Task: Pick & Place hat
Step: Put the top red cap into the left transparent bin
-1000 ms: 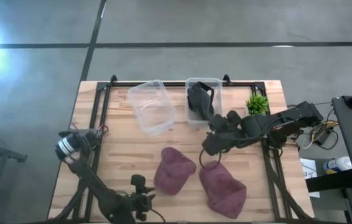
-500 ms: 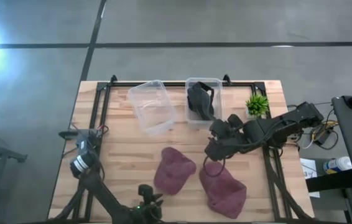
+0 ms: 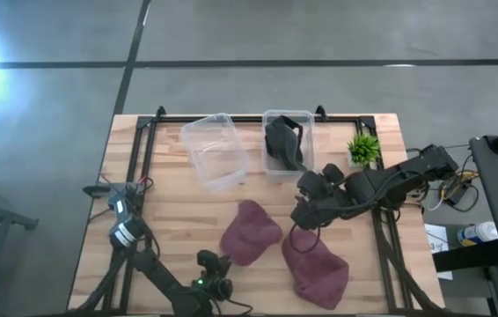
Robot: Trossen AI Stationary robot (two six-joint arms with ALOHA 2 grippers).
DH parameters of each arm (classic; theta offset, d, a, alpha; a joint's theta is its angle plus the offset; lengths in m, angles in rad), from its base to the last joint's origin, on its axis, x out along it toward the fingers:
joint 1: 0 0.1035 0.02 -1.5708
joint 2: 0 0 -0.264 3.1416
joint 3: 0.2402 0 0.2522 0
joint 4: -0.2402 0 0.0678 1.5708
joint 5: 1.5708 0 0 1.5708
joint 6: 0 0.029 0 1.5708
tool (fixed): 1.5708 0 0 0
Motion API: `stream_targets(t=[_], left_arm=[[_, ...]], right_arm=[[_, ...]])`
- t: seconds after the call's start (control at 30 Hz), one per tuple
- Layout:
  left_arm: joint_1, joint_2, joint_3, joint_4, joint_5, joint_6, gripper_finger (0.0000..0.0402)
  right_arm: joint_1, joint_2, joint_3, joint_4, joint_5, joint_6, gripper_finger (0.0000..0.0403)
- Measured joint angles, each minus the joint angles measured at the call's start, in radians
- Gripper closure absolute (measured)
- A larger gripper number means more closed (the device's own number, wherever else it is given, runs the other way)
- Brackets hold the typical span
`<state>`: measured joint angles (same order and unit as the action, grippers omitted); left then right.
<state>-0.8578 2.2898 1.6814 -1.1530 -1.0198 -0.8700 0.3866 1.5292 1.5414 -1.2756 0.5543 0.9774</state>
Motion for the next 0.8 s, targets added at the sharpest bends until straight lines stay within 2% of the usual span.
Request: stream_targets(t=[0.07,0.17,0.27,0.37,0.47,0.6,0.8], left_arm=[[0.009,-0.002,0.000,-0.002,-0.017,0.000,0.0275],[0.030,-0.001,-0.001,-0.005,-0.022,0.013,0.0275],[0.050,0.000,-0.012,0.003,-0.028,0.021,0.0275],[0.066,0.000,-0.023,0.009,-0.029,0.023,0.0275],[0.077,0.000,-0.027,0.010,-0.029,0.036,0.0275],[0.079,-0.002,-0.025,0.011,-0.029,0.068,0.0275],[0.079,-0.009,-0.007,0.010,-0.027,0.114,0.0275]], right_arm=[[0.000,0.001,-0.003,0.012,-0.054,0.020,0.0188],[0.004,0.013,-0.013,0.063,-0.201,0.063,0.0188],[0.026,0.041,-0.029,0.157,-0.348,0.095,0.0188],[0.050,0.080,-0.058,0.249,-0.449,0.111,0.0188],[0.062,0.126,-0.097,0.284,-0.445,0.127,0.0188],[0.042,0.176,-0.150,0.304,-0.332,0.151,0.0188],[-0.055,0.220,-0.270,0.526,-0.289,0.140,0.0205]])
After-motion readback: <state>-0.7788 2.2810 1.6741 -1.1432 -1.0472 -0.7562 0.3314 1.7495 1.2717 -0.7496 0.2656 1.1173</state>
